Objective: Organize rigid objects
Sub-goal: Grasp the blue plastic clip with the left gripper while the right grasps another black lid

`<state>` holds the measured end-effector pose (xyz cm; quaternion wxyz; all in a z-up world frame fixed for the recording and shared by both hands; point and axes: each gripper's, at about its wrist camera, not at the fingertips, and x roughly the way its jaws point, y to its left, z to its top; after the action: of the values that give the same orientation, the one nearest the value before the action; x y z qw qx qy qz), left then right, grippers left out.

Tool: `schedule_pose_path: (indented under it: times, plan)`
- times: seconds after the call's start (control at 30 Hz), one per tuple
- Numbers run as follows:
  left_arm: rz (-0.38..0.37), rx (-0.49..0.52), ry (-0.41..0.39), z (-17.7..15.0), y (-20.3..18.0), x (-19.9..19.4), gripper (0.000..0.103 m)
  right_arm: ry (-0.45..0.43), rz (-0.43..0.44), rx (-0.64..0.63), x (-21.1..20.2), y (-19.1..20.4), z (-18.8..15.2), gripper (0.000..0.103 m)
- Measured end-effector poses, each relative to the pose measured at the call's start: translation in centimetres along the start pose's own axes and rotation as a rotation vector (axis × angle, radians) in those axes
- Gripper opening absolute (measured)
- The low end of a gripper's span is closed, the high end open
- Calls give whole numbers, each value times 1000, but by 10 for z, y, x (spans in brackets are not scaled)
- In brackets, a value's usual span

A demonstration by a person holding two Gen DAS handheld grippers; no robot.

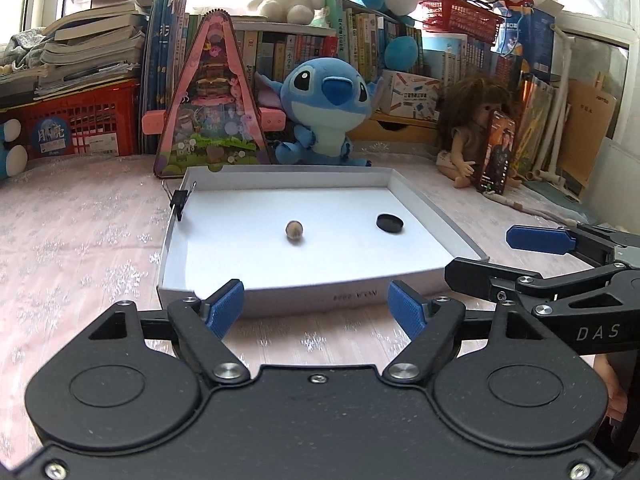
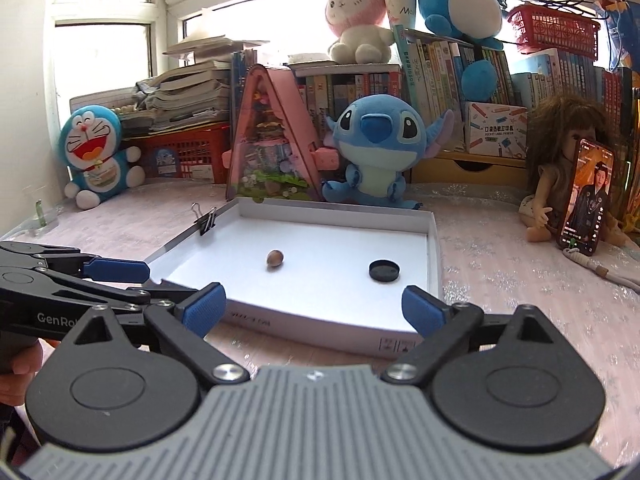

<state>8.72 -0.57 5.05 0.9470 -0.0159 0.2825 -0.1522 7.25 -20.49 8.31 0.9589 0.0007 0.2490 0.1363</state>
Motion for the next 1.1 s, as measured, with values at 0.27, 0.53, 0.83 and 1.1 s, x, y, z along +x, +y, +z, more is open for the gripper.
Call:
schedule_pose_path:
  times: [0.27,0.53,0.83,1.1]
  plan:
    - [-6,4,-4,-18,-2,-13,79,-12,-3,-33,-15,9,-13,101]
    - [5,7,4,-38,0,-22,79,-9,4,-77,-23,22,-30,102]
    - [15,3,15,-53,3,-26,79,-13,-9,-106,-26,31,-44,103]
    - [15,14,28,-64,4,-28,78,3,-21,-145,-30,35,-56,103]
